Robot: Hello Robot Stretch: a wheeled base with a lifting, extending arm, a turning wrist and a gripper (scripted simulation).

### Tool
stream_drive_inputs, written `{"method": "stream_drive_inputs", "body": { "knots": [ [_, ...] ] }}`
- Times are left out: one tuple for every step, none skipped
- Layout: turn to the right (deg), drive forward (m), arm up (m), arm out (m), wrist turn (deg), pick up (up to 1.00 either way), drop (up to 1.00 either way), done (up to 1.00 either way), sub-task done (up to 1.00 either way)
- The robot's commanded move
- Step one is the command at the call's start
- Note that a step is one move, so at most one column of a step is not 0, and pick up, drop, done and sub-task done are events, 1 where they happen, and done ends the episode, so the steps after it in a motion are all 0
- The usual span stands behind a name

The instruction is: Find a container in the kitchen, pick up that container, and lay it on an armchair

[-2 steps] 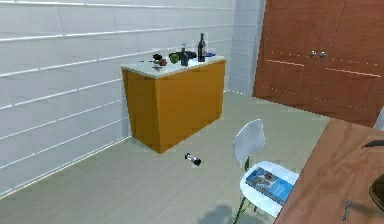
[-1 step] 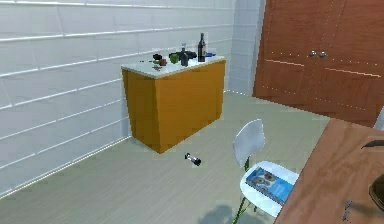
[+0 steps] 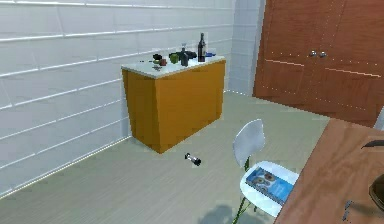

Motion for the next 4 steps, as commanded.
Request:
{"method": "stream_drive_inputs", "body": {
  "knots": [
    [0.0,0.00,0.22,0.00,0.0,0.00,0.00,0.00,0.00],
    [0.0,0.00,0.00,0.00,-45.0,0.00,0.00,0.00,0.00],
    [0.0,0.00,0.00,0.00,-45.0,0.00,0.00,0.00,0.00],
    [0.0,0.00,0.00,0.00,-21.0,0.00,0.00,0.00,0.00]
  ]
}}
